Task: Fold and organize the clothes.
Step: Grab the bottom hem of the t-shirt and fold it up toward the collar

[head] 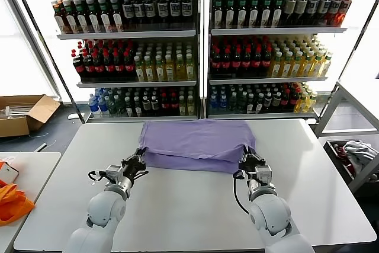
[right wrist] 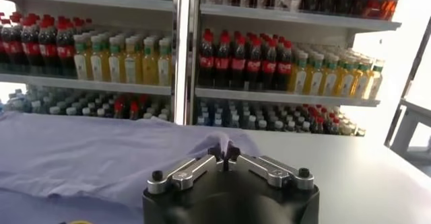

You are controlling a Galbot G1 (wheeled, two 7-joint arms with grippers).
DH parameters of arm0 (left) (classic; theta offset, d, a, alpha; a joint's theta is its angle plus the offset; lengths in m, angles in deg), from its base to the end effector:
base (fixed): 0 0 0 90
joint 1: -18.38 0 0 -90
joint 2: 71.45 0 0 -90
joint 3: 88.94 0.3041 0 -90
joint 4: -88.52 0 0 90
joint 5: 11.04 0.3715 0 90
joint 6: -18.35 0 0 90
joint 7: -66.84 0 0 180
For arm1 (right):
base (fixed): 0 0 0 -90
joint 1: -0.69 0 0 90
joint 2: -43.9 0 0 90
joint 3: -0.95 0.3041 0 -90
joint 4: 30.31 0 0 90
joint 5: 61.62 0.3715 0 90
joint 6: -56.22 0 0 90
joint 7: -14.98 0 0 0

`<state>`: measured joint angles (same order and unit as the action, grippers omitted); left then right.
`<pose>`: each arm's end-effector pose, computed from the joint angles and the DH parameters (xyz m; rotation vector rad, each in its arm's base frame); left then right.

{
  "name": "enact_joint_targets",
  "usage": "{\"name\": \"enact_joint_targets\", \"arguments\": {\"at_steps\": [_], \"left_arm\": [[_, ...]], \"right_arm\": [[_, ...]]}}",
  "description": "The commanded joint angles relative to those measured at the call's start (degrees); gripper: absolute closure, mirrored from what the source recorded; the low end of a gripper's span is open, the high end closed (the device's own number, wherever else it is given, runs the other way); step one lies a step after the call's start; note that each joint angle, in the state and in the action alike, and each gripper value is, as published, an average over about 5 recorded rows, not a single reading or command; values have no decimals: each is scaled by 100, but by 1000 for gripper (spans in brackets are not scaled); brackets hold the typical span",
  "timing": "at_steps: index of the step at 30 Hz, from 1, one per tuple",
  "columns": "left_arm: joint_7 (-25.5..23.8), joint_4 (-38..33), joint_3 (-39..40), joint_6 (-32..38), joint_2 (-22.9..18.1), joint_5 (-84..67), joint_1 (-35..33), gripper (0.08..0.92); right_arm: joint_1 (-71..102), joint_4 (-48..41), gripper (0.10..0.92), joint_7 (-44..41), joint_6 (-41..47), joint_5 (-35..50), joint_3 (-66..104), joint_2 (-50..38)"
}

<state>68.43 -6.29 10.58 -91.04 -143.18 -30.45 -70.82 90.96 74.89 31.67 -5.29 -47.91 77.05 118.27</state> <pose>0.3689 0.0274 -0.2733 -0.2278 -2.8351 -0.0144 0.3470 0.0272 -0.2239 0.0037 -2.8479 0.1682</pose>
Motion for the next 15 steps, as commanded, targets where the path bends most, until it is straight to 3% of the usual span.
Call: {"name": "enact_joint_targets", "arguments": {"at_steps": [1,7,15], "left_arm": [[28,346,116,-40,43,17,329,916],[105,214,102,-120,60,87,322,879],[95,-59,54,-275,136,195,74,653]], "right_arm": [[-403,-394,897,18,145,89,-39,6],[-738,-629,749,317,9,447,-75,191],[-835,-539,515,901,465,616,-174,373]]}}
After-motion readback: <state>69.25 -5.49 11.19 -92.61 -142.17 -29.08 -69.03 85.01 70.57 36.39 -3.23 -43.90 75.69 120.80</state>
